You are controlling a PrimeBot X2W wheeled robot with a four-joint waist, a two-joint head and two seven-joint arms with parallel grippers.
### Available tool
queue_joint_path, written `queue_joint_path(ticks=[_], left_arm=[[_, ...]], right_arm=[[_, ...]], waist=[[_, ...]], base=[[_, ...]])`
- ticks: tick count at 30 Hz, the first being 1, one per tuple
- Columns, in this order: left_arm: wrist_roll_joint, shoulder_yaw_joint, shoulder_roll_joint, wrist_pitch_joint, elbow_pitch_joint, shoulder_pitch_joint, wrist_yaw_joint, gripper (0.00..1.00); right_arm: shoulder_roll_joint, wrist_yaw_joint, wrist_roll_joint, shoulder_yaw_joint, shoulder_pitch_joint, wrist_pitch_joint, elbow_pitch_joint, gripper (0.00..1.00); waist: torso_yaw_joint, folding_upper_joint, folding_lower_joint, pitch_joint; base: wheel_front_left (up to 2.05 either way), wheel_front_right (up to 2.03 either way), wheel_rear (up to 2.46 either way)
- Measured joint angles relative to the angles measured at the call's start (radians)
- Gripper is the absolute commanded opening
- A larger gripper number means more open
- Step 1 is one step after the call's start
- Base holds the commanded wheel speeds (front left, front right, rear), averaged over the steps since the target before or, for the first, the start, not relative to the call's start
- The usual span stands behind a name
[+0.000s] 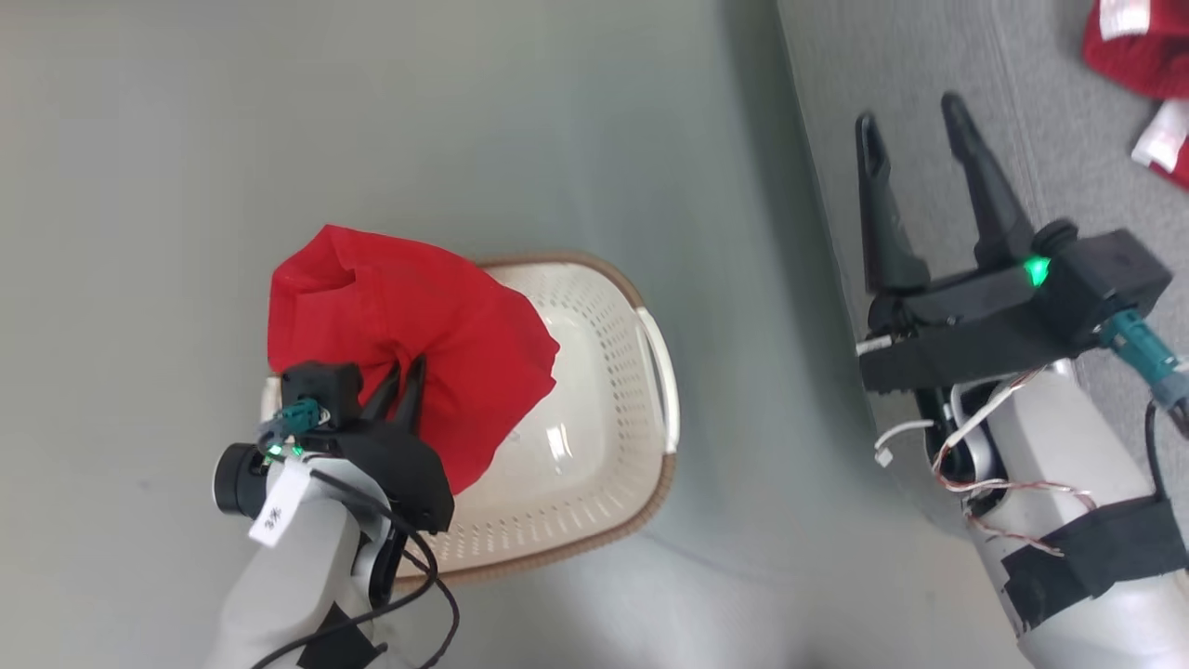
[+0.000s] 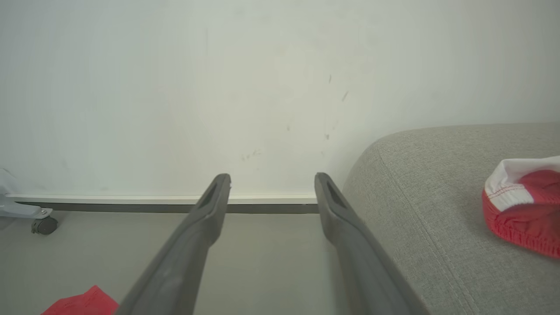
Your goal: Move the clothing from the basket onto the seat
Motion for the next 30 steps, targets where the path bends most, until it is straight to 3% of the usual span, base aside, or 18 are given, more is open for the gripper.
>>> queue_joint_path(ticks=[16,30], left_arm=[[-0.028,-0.020,-0.008,-0.053,-0.044,0.088,-0.016,0.00],[-0.033,-0.008,-0.009,-0.065,-0.178,0.144,-0.017,0.00]], right_arm=[[0.011,-0.001,0.003,0.011,0.120,0.000,0.095,1.00],[0.019,-0.001,0.033,0.019,0.224,0.000,0.131,1.00]], waist=[[0.068,0.0000,0.0001,-0.221],[0.085,0.0000,0.0001,-0.382]], base=[[0.00,0.00,0.00],[0.00,0.00,0.00]])
